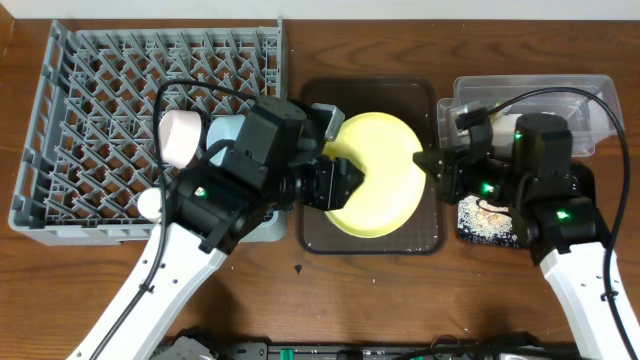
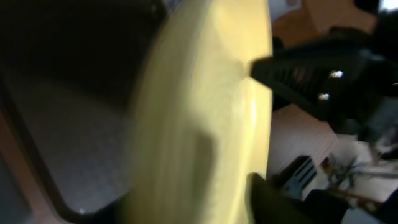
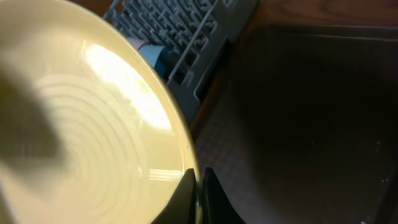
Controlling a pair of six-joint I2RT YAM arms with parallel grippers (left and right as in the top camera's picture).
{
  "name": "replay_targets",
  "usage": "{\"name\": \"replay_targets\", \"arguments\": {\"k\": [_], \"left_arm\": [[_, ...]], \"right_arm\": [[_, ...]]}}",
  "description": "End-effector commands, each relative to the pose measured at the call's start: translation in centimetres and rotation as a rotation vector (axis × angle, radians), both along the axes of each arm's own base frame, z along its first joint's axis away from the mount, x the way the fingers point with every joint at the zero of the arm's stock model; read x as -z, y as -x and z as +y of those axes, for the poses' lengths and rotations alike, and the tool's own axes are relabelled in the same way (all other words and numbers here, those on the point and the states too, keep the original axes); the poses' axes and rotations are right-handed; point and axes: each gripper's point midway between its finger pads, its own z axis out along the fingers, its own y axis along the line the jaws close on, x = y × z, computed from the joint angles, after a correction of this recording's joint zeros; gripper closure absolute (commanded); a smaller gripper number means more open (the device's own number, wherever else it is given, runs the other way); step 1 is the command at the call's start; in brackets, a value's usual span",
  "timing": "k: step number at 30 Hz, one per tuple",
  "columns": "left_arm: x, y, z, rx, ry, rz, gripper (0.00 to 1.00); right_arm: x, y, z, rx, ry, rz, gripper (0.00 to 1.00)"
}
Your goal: Sort waste into correct bins and load items into the dishwasher
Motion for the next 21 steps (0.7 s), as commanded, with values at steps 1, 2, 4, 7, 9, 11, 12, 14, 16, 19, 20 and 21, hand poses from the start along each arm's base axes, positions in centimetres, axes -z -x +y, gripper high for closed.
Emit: {"name": "replay_targets", "arguments": {"k": [1,2,4,7,9,11,12,14,16,19,20,21], "left_arm": [[-2.4,0.7,0.6,0.016,0.028,-0.088,0.73],[-2.6,0.4,1.2,-0.015,0.007,-0.112,0.79],[-2.8,-0.2,2.6,-0.081,-0.040,-0.158,0.91],[-3.4,-0.3,3.6,-0.110,-0.070,-0.206,0.92],[-3.5,-0.2,3.7,-0.109,-0.070,-0.210,0.92],[-3.2,-0.1,3.8,-0.108,-0.079,-0.198,0.92],[-3.0,-0.1,3.8,-0.107,-0.083,-0.193,0.92],[-2.6,-0.2,3.7,-0.106,-0.093,-0.178,0.92],[-2.2,-0.3,3.7,-0.109,-0.103,-0.171,0.93],[-1.6,-0.8,4.3,-0.137,-0.142,-0.166,0.92],[-1.5,-0.8,4.5,-0.143,-0.151,-0.166,0.92],[-1.4,-0.9,4.7,-0.151,-0.161,-0.166,0.92]], "right_arm": [[-0.8,0.4,0.0,-0.022,-0.016,-0.024,0.44],[-0.7,0.4,0.0,-0.022,-0.015,-0.023,0.37],[-0.7,0.4,0.0,-0.022,-0.015,-0.020,0.34],[-0.7,0.4,0.0,-0.022,-0.015,-0.020,0.35],[-0.7,0.4,0.0,-0.022,-0.015,-0.020,0.38],[-0.7,0.4,0.0,-0.022,-0.015,-0.020,0.39],[-0.7,0.4,0.0,-0.022,-0.015,-0.020,0.39],[-0.7,0.4,0.0,-0.022,-0.015,-0.019,0.39],[-0.7,0.4,0.0,-0.022,-0.015,-0.019,0.39],[-0.2,0.4,-0.3,-0.004,0.002,-0.002,0.36],[-0.1,0.6,-0.3,-0.004,0.003,0.006,0.36],[0.0,0.6,-0.4,-0.004,0.004,0.012,0.36]]}}
